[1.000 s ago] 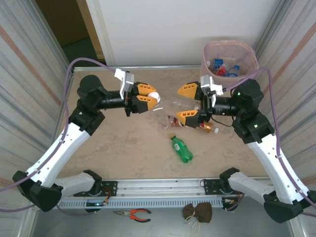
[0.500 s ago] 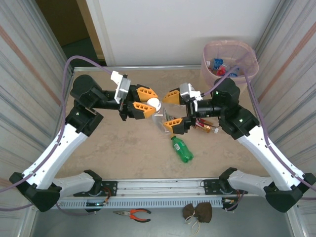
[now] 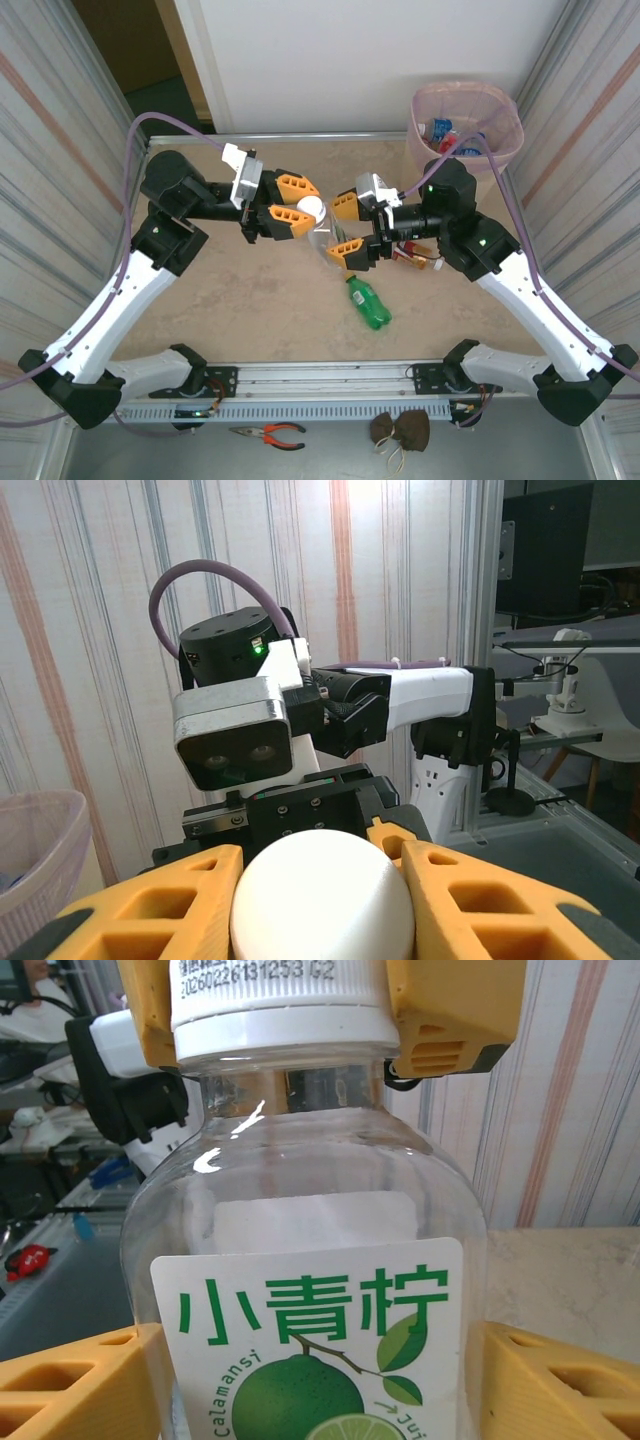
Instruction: Put the plastic bottles in the bin
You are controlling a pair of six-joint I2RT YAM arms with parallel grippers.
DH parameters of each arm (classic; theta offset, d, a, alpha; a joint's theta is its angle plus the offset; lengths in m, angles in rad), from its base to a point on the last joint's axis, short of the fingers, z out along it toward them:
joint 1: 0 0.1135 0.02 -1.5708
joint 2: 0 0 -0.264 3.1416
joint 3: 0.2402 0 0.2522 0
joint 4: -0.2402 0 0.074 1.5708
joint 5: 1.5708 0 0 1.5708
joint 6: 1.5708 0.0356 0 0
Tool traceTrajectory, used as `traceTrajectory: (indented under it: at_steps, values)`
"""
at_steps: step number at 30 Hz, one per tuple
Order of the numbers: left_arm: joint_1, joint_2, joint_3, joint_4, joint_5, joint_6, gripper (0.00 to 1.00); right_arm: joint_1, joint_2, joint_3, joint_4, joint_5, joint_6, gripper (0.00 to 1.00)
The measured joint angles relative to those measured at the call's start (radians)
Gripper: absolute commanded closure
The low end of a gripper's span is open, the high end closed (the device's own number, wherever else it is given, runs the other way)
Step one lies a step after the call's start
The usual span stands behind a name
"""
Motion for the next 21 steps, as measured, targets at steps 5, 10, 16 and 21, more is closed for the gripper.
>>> traceTrajectory:
  at_steps: [5, 10, 16, 21]
  values:
    - [0.0, 0.0, 0.0, -0.001, -0.003, 0.0, 0.77, 0.0, 0.0, 0.0, 0.0, -0.001, -0.009, 0.35]
    - [-0.002, 0.0, 0.0, -0.003, -0.01, 0.0, 0.56, 0.0, 0.0, 0.0, 0.0, -0.003, -0.01, 0.39]
    - [-0.003, -0.009, -0.001, -0.008, -0.062, 0.021, 0.34, 0.003, 0.0, 0.0, -0.025, 0.003, -0.01, 0.39]
    - [-0.003, -0.047, -0.009, -0.027, -0.108, 0.041, 0.29, -0.003, -0.002, 0.0, -0.051, 0.013, -0.01, 0.39]
